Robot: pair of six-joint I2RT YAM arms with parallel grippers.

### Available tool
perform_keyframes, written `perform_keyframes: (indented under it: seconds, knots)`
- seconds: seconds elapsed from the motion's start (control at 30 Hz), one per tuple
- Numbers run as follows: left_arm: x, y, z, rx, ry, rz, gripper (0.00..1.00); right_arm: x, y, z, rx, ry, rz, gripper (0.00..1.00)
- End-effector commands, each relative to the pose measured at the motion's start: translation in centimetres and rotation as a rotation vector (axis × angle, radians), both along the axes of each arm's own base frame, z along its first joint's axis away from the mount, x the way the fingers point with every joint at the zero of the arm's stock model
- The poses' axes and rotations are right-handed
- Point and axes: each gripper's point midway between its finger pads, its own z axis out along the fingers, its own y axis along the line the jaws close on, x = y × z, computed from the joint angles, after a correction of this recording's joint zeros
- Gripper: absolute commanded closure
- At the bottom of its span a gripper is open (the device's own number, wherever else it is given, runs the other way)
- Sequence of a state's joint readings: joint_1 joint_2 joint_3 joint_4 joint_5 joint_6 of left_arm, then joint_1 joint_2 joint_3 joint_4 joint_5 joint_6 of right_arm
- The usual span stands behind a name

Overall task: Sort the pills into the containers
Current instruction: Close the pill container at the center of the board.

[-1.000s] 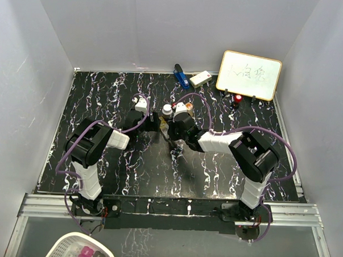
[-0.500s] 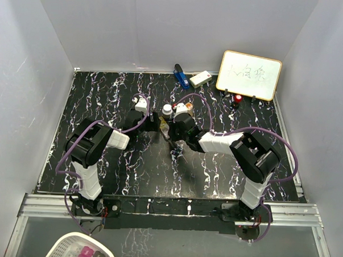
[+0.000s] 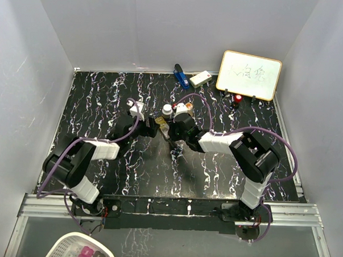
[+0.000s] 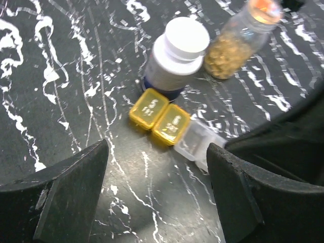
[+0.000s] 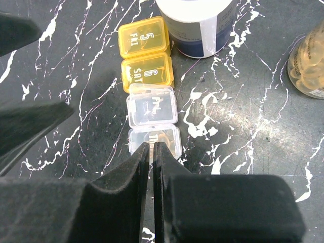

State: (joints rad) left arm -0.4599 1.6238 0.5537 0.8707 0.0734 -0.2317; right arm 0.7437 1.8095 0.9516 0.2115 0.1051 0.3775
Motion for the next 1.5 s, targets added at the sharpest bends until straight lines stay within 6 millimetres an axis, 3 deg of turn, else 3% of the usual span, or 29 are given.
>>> perform_keyframes:
  seconds: [0.0, 0.2, 0.57, 0.97, 1.23, 1.47]
  knots:
    - [-2.0, -1.8, 3.9, -0.049, -0.131, -0.150, 0.24, -1.2, -0.5, -2.8, -0.047, 0.080, 0.005, 0.93]
    - [-2.9, -3.4, 3.0, -0.050, -0.105, -0.255, 0.33, -1.3, -0.6, -2.7, -0.046, 0.078, 0.005, 0.93]
    - [-3.4, -5.0, 0.7, 0.075, -0.081, -0.312, 0.37, -1.1, -0.6, -2.5, -0.045, 0.073, -0.001, 0.93]
    - [-2.1, -3.8, -1.0, 0.145, -0.055, -0.203, 0.36, -1.1, -0.7, -2.5, -0.047, 0.073, -0.001, 0.94]
    - [-1.7, -4.0, -3.0, 0.172, -0.020, -0.183, 0.35, -1.4, -0.9, -3.1, -0.057, 0.084, 0.001, 0.96]
    - [-1.6, -3.9, -2.2, 0.166, -0.035, -0.168, 0.35, -1.3, -0.7, -3.0, -0.054, 0.083, 0.003, 0.96]
